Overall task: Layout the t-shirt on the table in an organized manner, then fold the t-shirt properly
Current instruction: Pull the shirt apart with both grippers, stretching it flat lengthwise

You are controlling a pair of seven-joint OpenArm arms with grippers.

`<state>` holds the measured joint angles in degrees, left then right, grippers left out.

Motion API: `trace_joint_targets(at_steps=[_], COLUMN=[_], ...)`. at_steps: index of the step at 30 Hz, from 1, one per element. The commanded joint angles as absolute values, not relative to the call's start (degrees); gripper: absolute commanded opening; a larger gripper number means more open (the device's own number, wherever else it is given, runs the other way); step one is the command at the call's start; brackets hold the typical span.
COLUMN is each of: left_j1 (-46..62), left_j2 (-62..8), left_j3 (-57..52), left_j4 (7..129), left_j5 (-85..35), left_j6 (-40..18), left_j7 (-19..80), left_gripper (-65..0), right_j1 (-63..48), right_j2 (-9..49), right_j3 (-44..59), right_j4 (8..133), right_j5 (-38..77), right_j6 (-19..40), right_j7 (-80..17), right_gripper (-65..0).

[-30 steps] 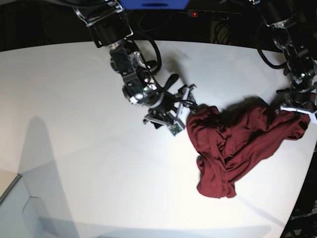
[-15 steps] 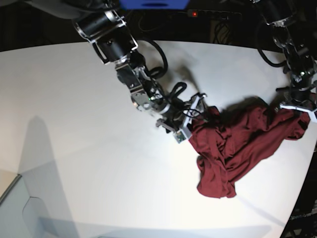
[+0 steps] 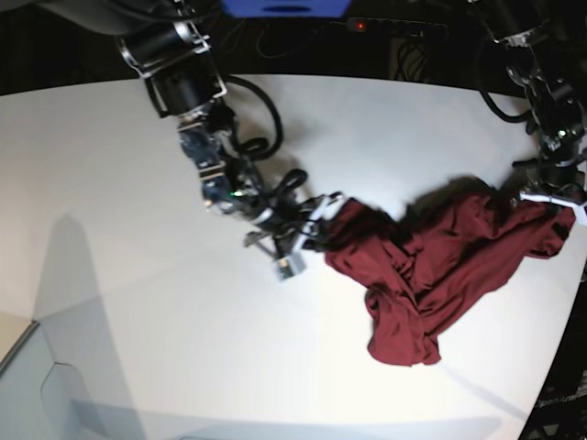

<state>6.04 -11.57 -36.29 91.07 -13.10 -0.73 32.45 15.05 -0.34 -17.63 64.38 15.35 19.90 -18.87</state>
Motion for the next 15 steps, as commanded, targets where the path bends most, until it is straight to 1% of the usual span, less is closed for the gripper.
trace_joint_targets(at_steps=[1, 5, 8, 12, 15], left_j1=[5.32, 5.32, 5.49, 6.37, 6.99], left_j2=[-12.35, -12.26, -11.12, -9.45, -9.45], left_j3=[-36.53, -36.26, -36.26, -36.44, -36.44], left_j4=[93.67, 98.15, 100.79, 103.25, 105.19], left_j5=[-13.05, -13.05, -13.05, -13.05, -13.05], left_j6=[-0.66, -0.66, -0.66, -0.66, -0.66], left_j7=[30.55, 30.55, 30.55, 30.55, 30.55], left_gripper=[-64.7, -64.7, -64.7, -64.7, -64.7], right_j1=[16.4, 16.31, 16.4, 17.71, 18.68], right_j2=[0.4, 3.3, 4.7, 6.46, 7.6], right_j3=[-14.81, -5.14, -0.92, 3.74, 6.55], right_j4=[68.97, 81.01, 87.08, 91.74, 93.76], right_j5=[16.13, 16.13, 16.13, 16.13, 16.13], right_j6=[20.0, 20.26, 20.26, 20.26, 20.26], right_j7=[-17.8, -23.16, -25.01, -26.07, -26.68], right_gripper=[-65.0, -65.0, -65.0, -65.0, -65.0])
